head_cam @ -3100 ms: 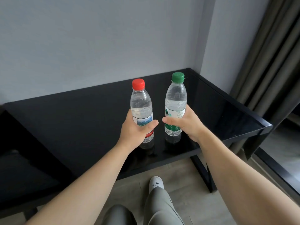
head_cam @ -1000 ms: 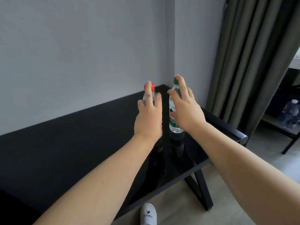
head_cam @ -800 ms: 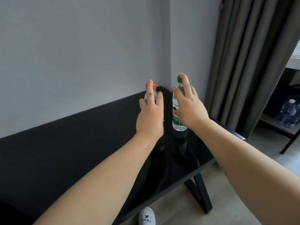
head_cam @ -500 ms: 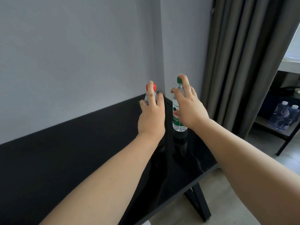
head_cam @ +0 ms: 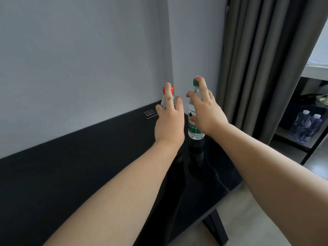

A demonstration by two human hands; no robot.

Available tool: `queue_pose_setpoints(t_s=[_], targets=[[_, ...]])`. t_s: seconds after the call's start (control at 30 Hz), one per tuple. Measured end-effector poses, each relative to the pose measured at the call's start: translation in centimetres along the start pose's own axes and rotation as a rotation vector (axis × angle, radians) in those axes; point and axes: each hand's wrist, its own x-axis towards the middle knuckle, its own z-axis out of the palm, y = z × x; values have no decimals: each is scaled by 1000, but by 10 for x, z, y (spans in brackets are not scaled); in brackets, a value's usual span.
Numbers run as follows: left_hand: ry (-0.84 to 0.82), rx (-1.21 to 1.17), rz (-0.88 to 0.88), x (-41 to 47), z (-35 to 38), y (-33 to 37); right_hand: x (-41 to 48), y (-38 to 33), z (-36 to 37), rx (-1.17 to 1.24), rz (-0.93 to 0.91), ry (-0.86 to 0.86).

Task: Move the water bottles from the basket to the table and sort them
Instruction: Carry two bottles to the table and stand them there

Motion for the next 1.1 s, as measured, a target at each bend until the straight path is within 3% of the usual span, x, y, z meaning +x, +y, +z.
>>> queue_pose_setpoints(t_s=[0.73,1.1], targets=[[-53,-5,48,17,7,7,5,6,1,-43,11,-19],[-137,8,101,8,-33,-8,-7,-1,-32,-105,63,-184]])
